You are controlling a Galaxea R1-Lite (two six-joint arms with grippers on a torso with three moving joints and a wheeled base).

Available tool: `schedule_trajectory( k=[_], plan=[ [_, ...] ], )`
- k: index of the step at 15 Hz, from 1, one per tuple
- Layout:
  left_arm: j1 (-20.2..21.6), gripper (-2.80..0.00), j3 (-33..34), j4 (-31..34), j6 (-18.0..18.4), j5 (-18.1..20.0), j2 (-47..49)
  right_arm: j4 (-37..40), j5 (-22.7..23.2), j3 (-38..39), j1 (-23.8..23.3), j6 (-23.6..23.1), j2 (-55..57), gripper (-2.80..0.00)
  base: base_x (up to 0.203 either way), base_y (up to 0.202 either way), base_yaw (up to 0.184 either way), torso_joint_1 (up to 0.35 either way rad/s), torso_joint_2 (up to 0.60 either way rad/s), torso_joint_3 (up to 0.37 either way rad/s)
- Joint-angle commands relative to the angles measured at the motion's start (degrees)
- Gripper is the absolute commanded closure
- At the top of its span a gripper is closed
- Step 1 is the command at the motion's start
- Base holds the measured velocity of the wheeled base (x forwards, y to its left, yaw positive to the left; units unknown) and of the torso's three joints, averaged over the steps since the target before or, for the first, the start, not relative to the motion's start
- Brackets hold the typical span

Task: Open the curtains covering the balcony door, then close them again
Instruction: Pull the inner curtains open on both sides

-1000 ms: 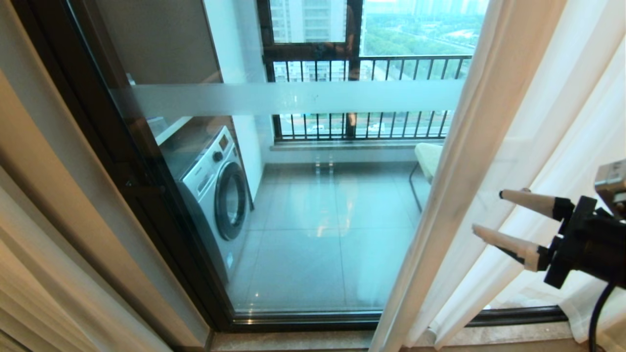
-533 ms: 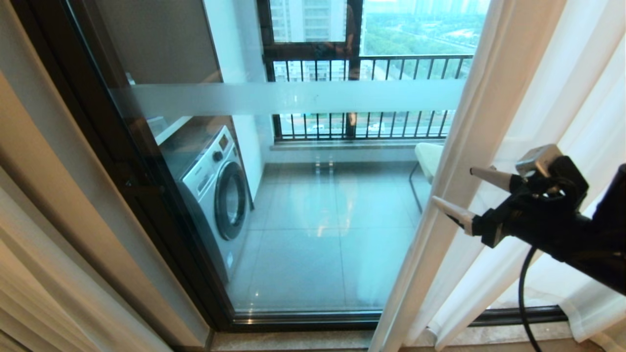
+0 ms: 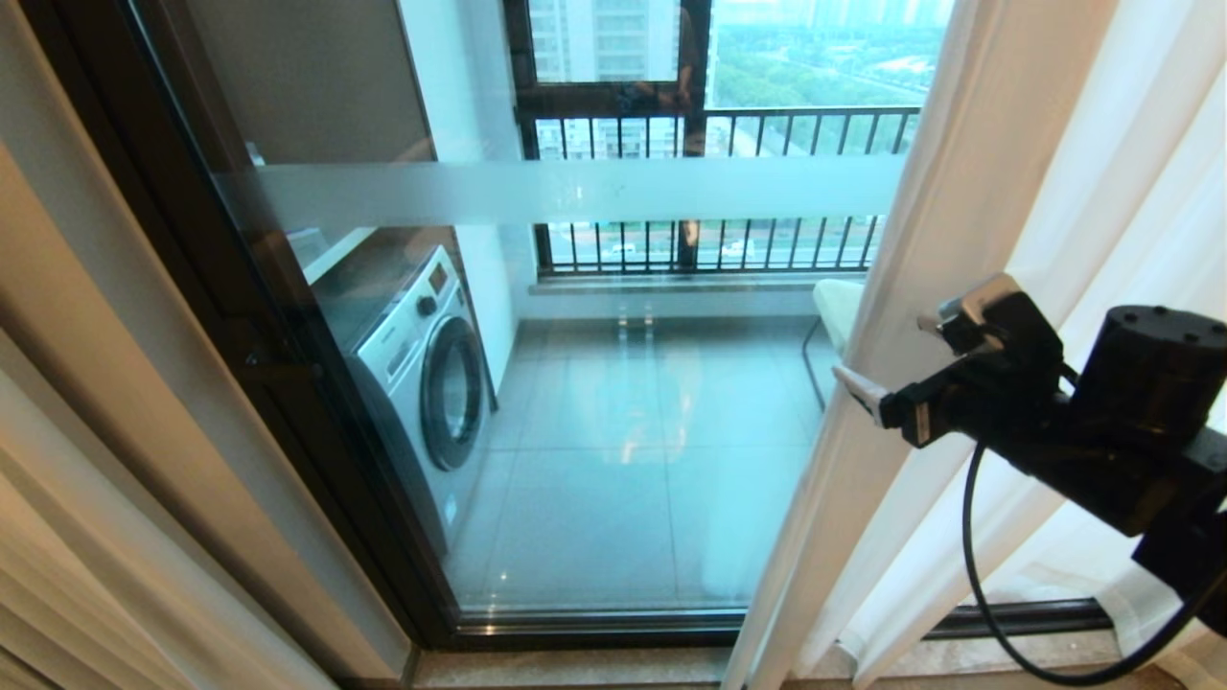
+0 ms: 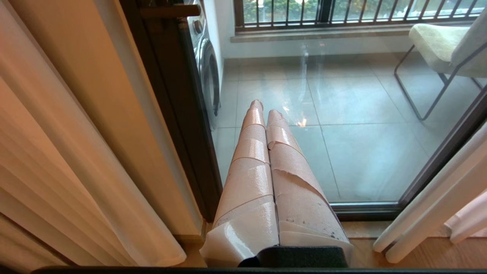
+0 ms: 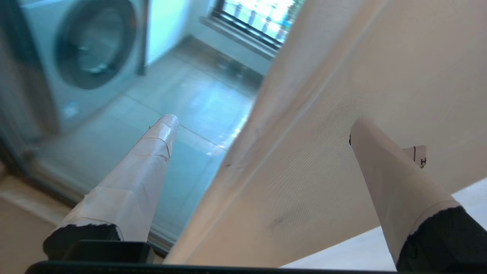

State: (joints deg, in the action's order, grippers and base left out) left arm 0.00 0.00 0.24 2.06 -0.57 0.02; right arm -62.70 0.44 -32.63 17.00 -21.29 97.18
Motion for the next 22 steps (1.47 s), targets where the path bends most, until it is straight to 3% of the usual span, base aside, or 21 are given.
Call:
schedule_trajectory(
  k=[1,5,13,22],
  plan=[
    [0.0,0.0,0.0,0.0,0.0,0.0,0.0,-0.4,-1.7,-1.1,0.0,-0.6,1.6,-2.8,0.0,0.0,0.0,0.0,0.0,0.0],
    [0.0,0.0,0.0,0.0,0.0,0.0,0.0,-0.6,-7.0,-4.1,0.0,-1.6,4.0,-2.8,0.0,0.0,0.0,0.0,0.0,0.0],
    [0.0,0.0,0.0,0.0,0.0,0.0,0.0,-0.5,-11.3,-5.3,-0.4,-1.7,4.7,-2.8,0.0,0.0,0.0,0.0,0.0,0.0],
    [0.0,0.0,0.0,0.0,0.0,0.0,0.0,-0.7,-11.4,-7.0,-3.9,-2.0,5.6,-2.8,0.0,0.0,0.0,0.0,0.0,0.0]
  ],
)
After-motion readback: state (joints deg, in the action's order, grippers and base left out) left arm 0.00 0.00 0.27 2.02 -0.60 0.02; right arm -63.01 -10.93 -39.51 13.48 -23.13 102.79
